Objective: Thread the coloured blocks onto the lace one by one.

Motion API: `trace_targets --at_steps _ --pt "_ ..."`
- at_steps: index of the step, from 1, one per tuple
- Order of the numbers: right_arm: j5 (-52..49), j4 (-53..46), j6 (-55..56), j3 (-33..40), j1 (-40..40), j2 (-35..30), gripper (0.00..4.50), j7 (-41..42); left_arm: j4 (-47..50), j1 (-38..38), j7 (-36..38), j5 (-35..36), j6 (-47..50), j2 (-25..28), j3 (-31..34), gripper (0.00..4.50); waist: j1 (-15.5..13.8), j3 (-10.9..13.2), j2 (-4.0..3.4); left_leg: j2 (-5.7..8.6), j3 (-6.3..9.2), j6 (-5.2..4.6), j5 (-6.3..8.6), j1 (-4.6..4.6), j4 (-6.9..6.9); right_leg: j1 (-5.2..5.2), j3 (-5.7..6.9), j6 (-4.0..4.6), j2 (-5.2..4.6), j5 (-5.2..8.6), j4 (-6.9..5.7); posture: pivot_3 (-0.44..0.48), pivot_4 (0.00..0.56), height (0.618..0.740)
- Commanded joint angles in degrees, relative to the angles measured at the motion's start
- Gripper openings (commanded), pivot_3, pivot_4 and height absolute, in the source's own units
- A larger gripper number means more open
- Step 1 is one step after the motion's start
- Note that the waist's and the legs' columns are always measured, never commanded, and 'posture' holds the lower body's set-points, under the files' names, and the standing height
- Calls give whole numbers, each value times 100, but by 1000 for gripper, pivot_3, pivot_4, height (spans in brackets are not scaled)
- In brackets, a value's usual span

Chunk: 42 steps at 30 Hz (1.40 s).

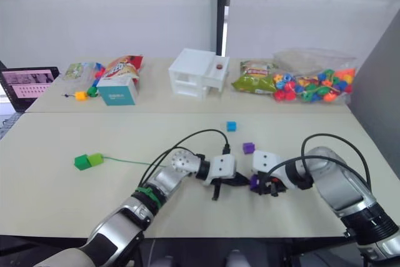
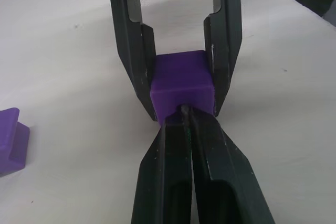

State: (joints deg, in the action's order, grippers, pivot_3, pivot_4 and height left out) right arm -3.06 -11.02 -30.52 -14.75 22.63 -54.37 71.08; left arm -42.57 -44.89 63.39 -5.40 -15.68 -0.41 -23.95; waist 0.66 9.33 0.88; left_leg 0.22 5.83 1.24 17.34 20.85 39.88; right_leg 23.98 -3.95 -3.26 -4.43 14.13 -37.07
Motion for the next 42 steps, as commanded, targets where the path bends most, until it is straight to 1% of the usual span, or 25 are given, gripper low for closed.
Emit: trace_targets --at_steps 1,3,4,6,9,14,22,23,24,25,26,27,29,35,38,42 --pt "-14 -147 -66 -85 -98 52 1183 -53 254 -102 145 252 -4 -298 -4 664 2 0 0 0 0 0 0 0 0 0 0 0 0 0 0 0 150 740" --pt "-12 -162 -78 -77 -127 51 1183 -62 399 -29 311 332 51 -206 8 1236 1 0 0 0 0 0 0 -1 0 -1 0 0 0 0 0 0 150 740" --pt "-11 -165 -81 -75 -135 52 1183 -65 441 -9 359 351 65 -180 9 1604 0 0 0 0 0 0 0 0 0 0 0 0 0 0 0 0 150 740" --pt "-6 -161 -82 -80 -135 61 1183 -73 490 20 354 225 -47 0 -13 2234 5 0 0 0 0 0 0 -1 0 -1 0 0 0 0 0 0 150 740" --pt "4 -159 -78 -94 -127 68 1183 -83 530 56 291 131 -111 202 9 2240 13 0 0 -1 0 0 0 -1 -1 0 0 0 1 0 -1 0 150 740" --pt "11 -153 -72 -105 -106 74 1183 -106 495 77 267 202 -89 408 112 2240 24 0 0 -3 1 0 0 -4 -3 2 0 0 3 0 -2 0 150 740" --pt "2 -210 -111 -112 -96 92 1183 -131 296 2 225 122 -154 352 35 2240 26 0 0 -3 1 0 0 -4 -3 1 0 0 3 0 -2 0 150 740" --pt "-1 -220 -117 -108 -96 90 1183 -134 268 0 204 97 -165 335 18 1975 28 0 0 -3 1 0 0 -4 -3 1 0 0 3 0 -2 0 150 740" --pt "-6 -227 -126 -103 -96 90 1183 -138 211 1 170 77 -182 308 7 1530 29 0 0 -3 1 0 0 -4 -3 1 0 0 3 0 -2 0 150 740" --pt "-12 -236 -134 -97 -100 89 1183 -142 152 2 139 52 -193 289 -8 1362 29 0 0 -3 1 0 0 -4 -3 1 0 0 3 0 -2 0 150 740" --pt "-14 -240 -139 -94 -103 90 1183 -148 90 0 118 19 -215 282 -28 940 30 0 0 -3 1 0 0 -4 -3 1 0 0 3 0 -2 0 150 740" --pt "-14 -243 -142 -92 -107 91 1183 -153 38 -4 105 -8 -242 280 -43 712 30 0 0 -3 1 0 0 -4 -3 2 0 0 3 0 -2 0 150 740" --pt "-19 -265 -151 -81 -132 83 1183 -165 -12 -17 106 -15 -275 274 -49 50 29 0 0 -2 1 0 0 -4 -3 2 0 0 3 0 -2 0 150 740" --pt "-18 -293 -189 -73 -175 76 1183 -193 -251 -125 86 -59 -439 172 -72 0 22 0 0 -2 1 0 0 -4 -3 1 0 0 3 0 -2 0 150 740" --pt "-15 -316 -217 -89 -185 96 1183 -214 -423 -278 29 -23 -519 -77 -50 0 15 0 0 -2 1 0 0 -5 -2 -2 0 0 3 0 -1 0 150 740" --pt "-59 -401 -310 -77 -236 73 1183 -206 -574 -392 33 -44 -541 -269 -66 0 19 0 0 -2 1 -1 0 -6 -3 -1 0 0 3 0 -1 0 150 740"
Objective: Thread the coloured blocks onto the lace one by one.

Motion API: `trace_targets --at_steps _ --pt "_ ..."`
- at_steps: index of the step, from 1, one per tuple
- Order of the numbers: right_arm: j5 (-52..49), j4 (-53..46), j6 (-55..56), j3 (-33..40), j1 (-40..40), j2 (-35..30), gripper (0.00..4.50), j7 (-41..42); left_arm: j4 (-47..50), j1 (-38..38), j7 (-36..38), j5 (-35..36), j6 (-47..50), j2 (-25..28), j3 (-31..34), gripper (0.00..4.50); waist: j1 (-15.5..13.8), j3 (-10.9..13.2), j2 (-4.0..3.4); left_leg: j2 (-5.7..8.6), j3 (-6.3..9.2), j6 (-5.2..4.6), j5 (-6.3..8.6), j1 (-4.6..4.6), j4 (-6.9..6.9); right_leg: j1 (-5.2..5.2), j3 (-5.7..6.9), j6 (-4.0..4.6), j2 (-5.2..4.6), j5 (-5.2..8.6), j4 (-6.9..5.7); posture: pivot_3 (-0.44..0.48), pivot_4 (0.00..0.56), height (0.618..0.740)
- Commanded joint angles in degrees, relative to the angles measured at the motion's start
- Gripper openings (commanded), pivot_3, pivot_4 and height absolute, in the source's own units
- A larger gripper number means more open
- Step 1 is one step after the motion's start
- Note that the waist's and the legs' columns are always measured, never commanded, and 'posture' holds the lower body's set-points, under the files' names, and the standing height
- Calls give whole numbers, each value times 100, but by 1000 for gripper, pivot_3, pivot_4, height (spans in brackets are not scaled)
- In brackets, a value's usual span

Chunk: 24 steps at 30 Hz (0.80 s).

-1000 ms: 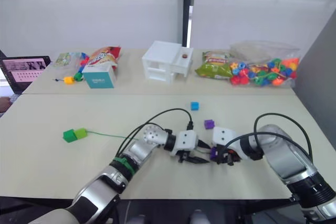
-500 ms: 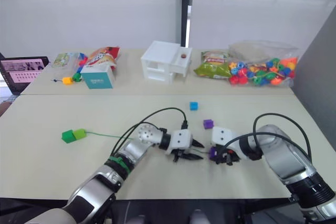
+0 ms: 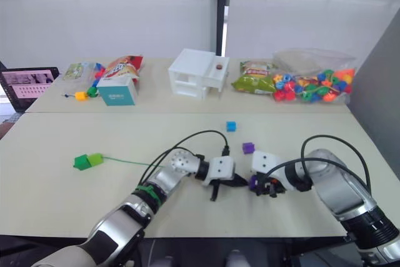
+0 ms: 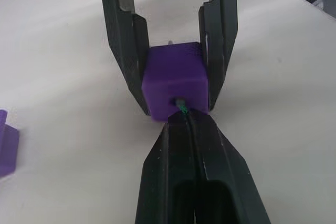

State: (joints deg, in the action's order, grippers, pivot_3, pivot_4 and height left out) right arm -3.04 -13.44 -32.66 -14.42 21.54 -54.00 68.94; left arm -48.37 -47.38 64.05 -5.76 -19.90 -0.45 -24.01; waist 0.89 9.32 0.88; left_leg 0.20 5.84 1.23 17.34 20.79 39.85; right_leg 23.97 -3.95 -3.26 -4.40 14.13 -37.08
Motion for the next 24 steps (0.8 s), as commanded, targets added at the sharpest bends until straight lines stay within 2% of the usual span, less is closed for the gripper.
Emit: trace_targets --at_steps 1,3,7,12,15,17,20,21,24 --pt "-84 -185 -134 -107 -146 28 1183 21 -15 -151 -26 -13 -92 -289 -64 0 -9 0 0 0 0 0 0 -1 0 -1 0 0 0 0 -1 0 150 740" --pt "-94 -229 -164 -90 -176 21 1183 18 -24 -140 -66 -40 -27 -304 -60 0 -14 0 0 2 0 0 0 -1 2 -4 0 0 -2 0 1 0 150 740" --pt "-110 -301 -221 -58 -213 16 1183 12 234 11 216 229 299 -265 84 1157 -17 0 0 3 1 0 0 -1 2 -6 0 -1 -3 0 1 0 150 740" --pt "-109 -272 -279 -52 -175 76 1183 -33 702 76 358 432 597 50 294 2764 -15 0 0 2 1 0 0 0 1 -3 0 0 -2 0 1 0 150 740" --pt "-130 -271 -330 -34 -155 94 2616 -33 957 98 376 513 717 215 374 3844 10 0 0 -1 1 0 0 -1 -2 1 0 0 1 0 -1 0 150 740" --pt "-149 -287 -334 0 -115 80 3193 -31 1129 118 381 587 793 333 452 4431 5 0 0 -1 2 0 0 -2 -3 1 0 0 1 0 -1 0 150 740" --pt "-201 -339 -381 113 -59 15 4240 -14 1269 132 388 643 853 433 507 4500 -6 0 0 0 2 0 0 0 -1 2 0 0 -1 0 -1 0 150 740" --pt "-272 -401 -461 205 -50 -28 4454 10 1289 132 386 667 861 442 516 4500 -10 0 0 0 2 0 0 1 -1 2 0 0 -1 0 -1 0 150 740" --pt "-536 -637 -777 478 -68 -185 4454 94 1267 118 345 641 783 436 479 4500 -25 0 0 2 2 1 0 10 2 8 0 0 -3 0 0 0 150 740"
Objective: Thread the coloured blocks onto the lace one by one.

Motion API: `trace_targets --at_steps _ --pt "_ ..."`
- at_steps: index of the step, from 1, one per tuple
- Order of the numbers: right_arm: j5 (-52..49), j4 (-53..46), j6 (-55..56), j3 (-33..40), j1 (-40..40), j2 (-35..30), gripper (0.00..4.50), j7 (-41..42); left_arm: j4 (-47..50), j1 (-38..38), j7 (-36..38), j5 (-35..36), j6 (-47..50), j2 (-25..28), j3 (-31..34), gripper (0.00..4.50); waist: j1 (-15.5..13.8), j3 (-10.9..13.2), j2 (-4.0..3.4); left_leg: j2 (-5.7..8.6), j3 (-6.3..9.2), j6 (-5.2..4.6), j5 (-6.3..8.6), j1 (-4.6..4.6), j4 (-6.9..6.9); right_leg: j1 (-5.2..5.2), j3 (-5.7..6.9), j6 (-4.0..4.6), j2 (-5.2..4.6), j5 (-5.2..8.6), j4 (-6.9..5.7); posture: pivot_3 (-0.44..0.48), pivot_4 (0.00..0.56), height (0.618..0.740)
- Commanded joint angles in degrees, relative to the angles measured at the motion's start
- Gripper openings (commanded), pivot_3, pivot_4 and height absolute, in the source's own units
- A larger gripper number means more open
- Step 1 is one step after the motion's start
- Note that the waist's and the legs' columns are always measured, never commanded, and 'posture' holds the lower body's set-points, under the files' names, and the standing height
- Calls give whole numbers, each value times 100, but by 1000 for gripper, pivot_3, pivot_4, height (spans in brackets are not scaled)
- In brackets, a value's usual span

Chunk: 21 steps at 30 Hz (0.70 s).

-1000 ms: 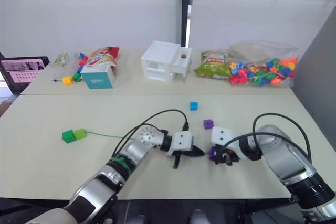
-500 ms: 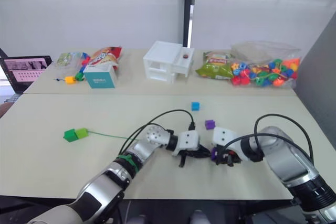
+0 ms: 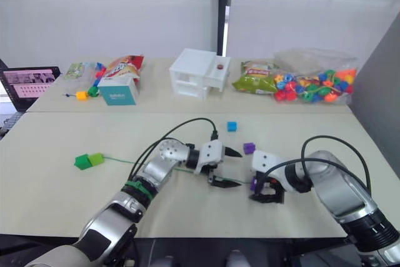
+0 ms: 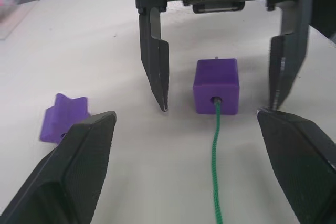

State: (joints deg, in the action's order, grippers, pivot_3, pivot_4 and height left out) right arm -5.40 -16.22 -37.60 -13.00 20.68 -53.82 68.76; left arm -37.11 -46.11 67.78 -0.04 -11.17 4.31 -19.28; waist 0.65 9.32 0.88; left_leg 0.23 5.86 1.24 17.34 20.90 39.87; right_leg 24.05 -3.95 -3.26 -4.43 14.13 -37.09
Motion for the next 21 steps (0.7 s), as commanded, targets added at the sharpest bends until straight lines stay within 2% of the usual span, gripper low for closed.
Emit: trace_targets --at_steps 1,8,16,21 --pt "-383 -426 -378 386 1 -252 4454 128 125 -12 -50 40 -133 -44 -16 4500 -2 0 0 2 0 0 0 7 2 5 0 0 -2 0 0 0 150 740" --pt "-1131 -1168 -1151 1437 -467 -612 4454 -108 -272 -129 -141 -121 -586 -451 -280 4500 -43 1 1 3 2 0 0 17 4 9 1 0 -2 0 3 0 150 740" --pt "-1382 -1673 -1560 2844 -1848 -959 4454 -413 -878 -389 -276 -428 -967 -882 -556 4500 -129 2 4 5 -1 -1 0 17 5 7 -1 -1 -2 0 4 0 150 740" --pt "-1421 -1851 -1580 3214 -2400 -912 4454 -695 -1302 -525 -361 -634 -1147 -1028 -654 4500 -115 4 6 4 -3 -1 1 15 5 4 -2 -1 -1 0 5 0 150 740"
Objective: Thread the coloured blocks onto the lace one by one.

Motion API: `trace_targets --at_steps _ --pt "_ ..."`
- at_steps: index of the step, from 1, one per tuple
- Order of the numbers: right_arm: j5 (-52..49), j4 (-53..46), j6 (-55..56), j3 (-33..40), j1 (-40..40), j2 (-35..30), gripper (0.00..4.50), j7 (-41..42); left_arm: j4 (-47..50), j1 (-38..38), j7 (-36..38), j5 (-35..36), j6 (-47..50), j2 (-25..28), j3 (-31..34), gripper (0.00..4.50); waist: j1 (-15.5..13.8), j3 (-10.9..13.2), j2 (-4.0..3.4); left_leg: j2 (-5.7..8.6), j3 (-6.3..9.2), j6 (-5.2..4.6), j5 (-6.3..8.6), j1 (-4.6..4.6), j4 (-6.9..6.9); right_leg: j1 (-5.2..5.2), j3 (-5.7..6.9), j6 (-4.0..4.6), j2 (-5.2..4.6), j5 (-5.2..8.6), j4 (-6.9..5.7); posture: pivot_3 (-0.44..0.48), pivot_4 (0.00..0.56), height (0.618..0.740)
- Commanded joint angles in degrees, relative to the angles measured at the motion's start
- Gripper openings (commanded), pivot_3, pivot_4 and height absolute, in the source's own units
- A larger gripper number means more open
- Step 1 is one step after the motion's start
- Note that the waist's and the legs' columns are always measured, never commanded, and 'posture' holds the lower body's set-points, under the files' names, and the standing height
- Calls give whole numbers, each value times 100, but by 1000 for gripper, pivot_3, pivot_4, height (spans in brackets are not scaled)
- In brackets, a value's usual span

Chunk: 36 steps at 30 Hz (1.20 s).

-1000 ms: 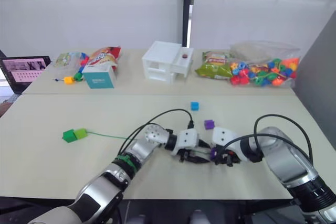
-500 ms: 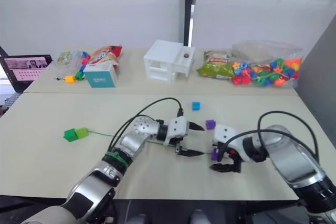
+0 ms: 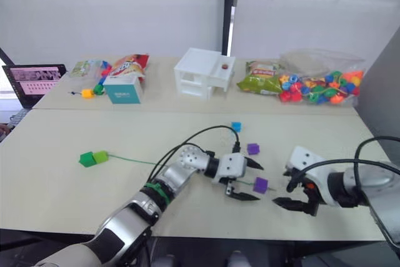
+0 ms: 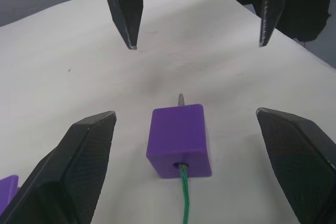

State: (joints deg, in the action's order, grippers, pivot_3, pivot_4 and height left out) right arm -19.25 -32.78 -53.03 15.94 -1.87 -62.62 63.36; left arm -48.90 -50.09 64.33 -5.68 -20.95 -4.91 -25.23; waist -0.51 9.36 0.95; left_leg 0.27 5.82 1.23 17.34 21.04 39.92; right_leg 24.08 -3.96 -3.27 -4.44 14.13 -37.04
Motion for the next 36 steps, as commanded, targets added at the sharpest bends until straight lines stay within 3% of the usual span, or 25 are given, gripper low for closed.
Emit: trace_targets --at_steps 1,4,10,14,21,34,36 --pt "-31 -210 -37 345 -231 -21 4454 -216 -173 -133 -2 -78 -184 -144 -67 4500 -3 0 0 0 0 0 0 0 0 0 0 0 0 0 0 0 150 740" --pt "-33 -247 62 330 -376 41 4454 -403 -308 -164 -61 -146 -227 -220 -89 4500 -4 1 1 0 -1 0 0 0 1 0 -1 0 0 0 -1 0 150 740" --pt "92 -79 360 -90 -224 170 4500 -795 -438 -264 -250 -326 -135 -216 -131 2587 -4 2 3 0 -1 0 0 0 1 -1 -1 0 0 0 0 0 150 740" --pt "324 232 758 -861 97 194 4500 -897 -416 -261 -196 -370 -166 -147 -114 1353 -1 1 2 0 -1 0 -1 -2 1 -1 -1 0 1 0 1 0 150 740" --pt "720 690 1267 -1617 484 88 4500 -846 -440 -269 -218 -428 -186 -134 -128 1214 0 1 1 0 -1 1 -1 -2 1 -1 -1 0 0 0 1 0 150 740" --pt "633 745 1199 -1797 681 179 220 -715 -413 -307 -267 -511 -137 -90 -108 1214 2 0 1 0 -1 1 -1 -3 2 -3 -1 0 0 0 1 0 150 740" --pt "621 736 1170 -1798 685 174 0 -706 -397 -308 -268 -512 -130 -85 -100 1214 6 0 0 0 -1 1 -1 -3 3 -3 0 0 1 0 1 0 150 740"
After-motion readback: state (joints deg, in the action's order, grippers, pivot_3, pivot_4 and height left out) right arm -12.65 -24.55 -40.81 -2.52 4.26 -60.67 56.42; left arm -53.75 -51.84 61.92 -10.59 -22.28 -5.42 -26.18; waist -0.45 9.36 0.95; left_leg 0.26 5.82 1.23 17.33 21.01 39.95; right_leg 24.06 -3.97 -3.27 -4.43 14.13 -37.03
